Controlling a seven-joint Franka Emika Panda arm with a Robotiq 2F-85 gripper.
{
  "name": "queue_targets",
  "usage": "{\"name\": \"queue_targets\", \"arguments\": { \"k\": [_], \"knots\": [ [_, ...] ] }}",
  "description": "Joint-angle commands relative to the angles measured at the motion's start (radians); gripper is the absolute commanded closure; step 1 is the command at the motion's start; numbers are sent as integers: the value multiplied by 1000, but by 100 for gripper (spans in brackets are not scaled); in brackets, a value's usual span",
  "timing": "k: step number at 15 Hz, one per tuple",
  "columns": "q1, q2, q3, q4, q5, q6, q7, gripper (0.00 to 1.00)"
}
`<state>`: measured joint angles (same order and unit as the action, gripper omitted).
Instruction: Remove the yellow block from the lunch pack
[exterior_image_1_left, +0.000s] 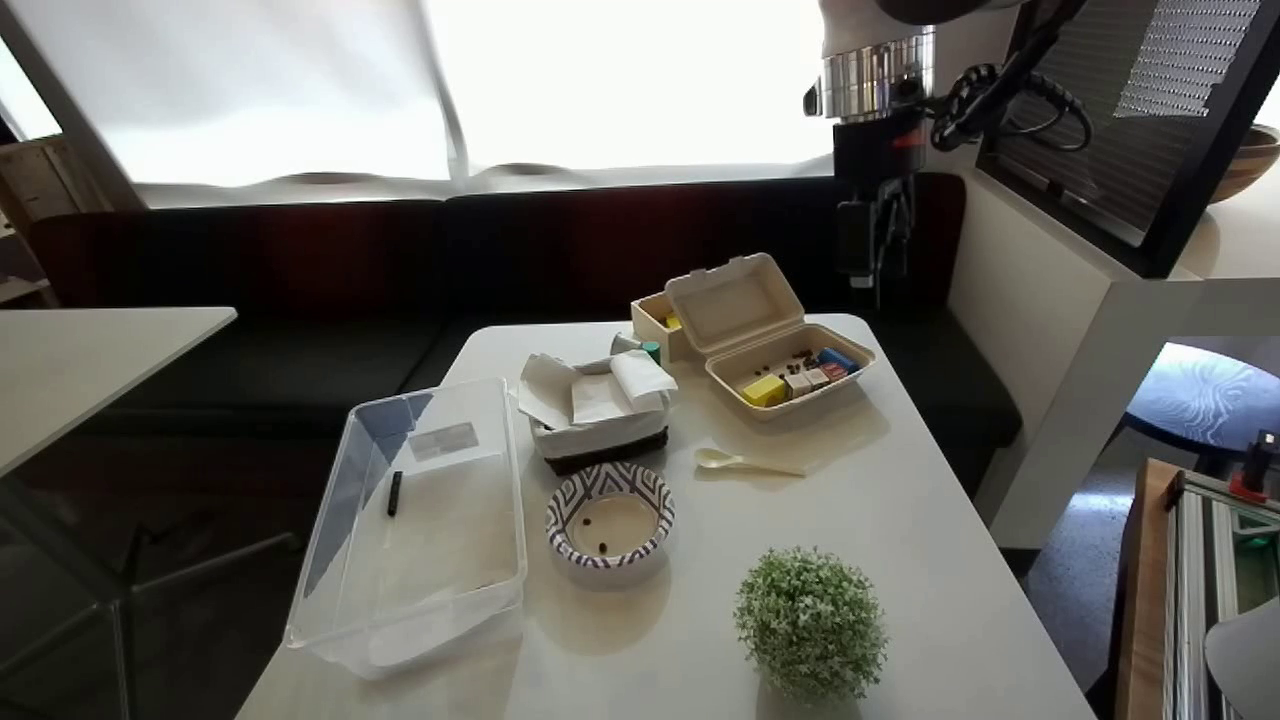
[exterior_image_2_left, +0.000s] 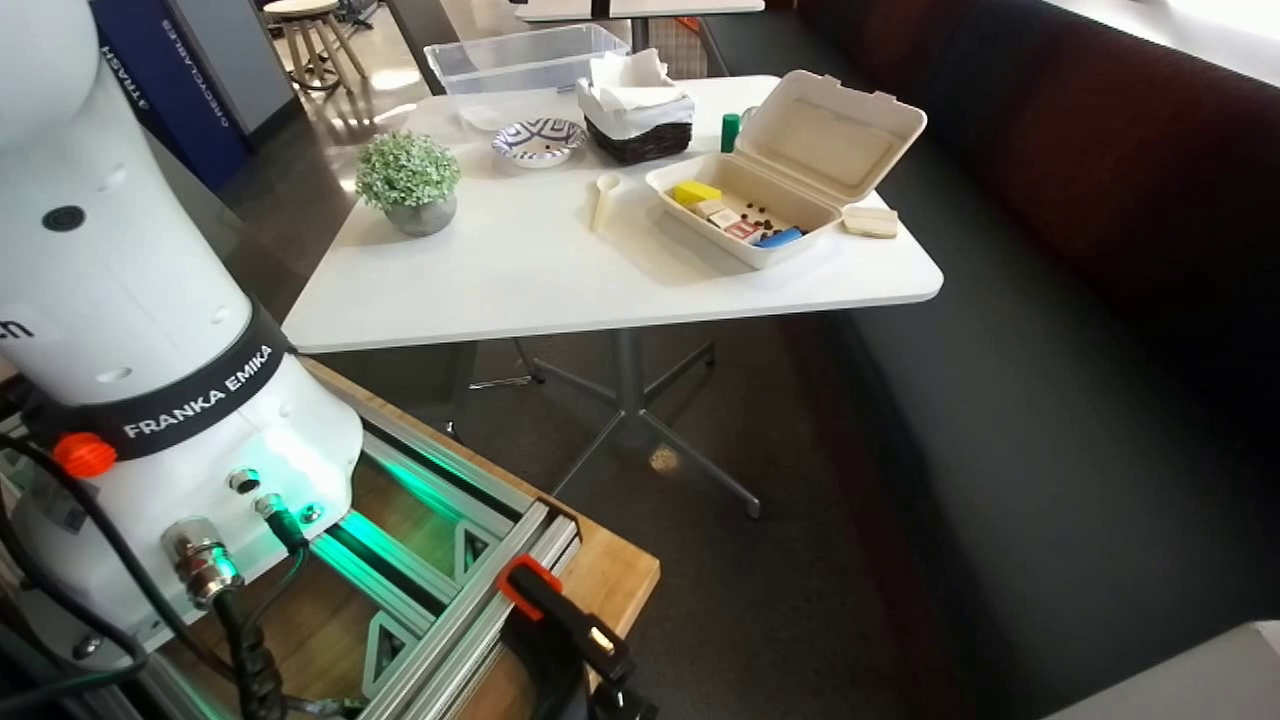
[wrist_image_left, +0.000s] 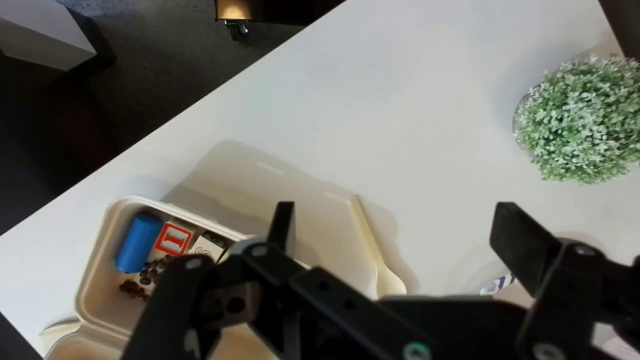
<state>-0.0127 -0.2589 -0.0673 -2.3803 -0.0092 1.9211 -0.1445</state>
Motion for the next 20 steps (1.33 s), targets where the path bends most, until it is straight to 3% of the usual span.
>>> {"name": "queue_targets", "arguments": {
  "k": [1,3,14,20],
  "knots": [
    [-11,37,-8,44,32,-32,3,0],
    [-24,74,-19,81,44,-28,19,0],
    [-86,325,-43,182,43,240,218,0],
    [-99,483,-45,236,125,356,310,0]
  ]
}}
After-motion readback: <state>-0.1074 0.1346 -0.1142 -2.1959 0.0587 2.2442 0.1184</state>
